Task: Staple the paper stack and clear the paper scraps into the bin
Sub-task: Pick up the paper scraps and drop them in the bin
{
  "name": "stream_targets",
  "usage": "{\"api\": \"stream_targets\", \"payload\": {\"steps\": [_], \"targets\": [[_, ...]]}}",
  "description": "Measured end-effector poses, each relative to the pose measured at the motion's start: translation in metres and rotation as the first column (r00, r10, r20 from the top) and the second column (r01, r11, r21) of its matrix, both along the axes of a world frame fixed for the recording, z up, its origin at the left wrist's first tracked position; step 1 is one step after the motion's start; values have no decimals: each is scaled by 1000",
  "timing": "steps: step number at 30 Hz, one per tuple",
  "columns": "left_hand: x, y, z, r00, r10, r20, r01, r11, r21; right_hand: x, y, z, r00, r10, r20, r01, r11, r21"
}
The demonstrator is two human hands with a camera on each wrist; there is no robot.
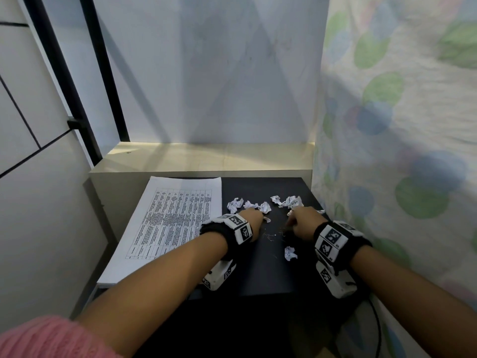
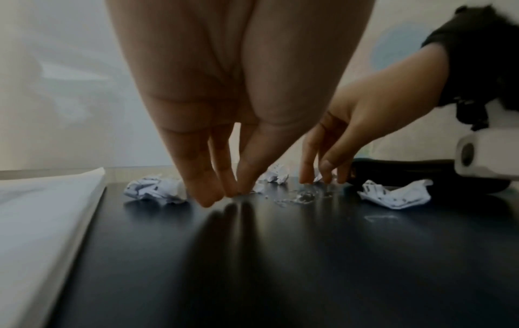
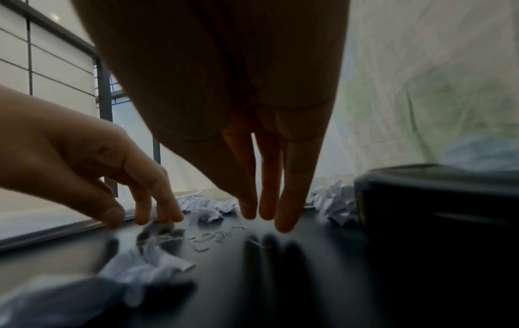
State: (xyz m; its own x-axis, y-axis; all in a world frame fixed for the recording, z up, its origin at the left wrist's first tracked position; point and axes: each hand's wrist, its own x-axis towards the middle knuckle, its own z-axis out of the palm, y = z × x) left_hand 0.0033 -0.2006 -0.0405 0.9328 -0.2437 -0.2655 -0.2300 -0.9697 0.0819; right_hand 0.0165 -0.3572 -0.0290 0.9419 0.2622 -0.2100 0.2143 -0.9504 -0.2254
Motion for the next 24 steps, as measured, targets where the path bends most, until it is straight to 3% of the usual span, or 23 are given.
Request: {"api": "stream_targets", "payload": {"steps": [3, 17, 24], "targets": [[5, 3, -5, 1000, -12, -23, 13, 999, 44, -3, 5, -5, 999, 19, -35, -21, 998, -54], [17, -1, -9, 997, -75, 1, 75, 994, -81, 12, 15, -11, 999, 46, 13, -46, 998, 30], [11, 5, -7, 996, -90, 6, 90, 996, 0, -4, 19, -12, 991, 134, -16, -134, 991, 31]]}}
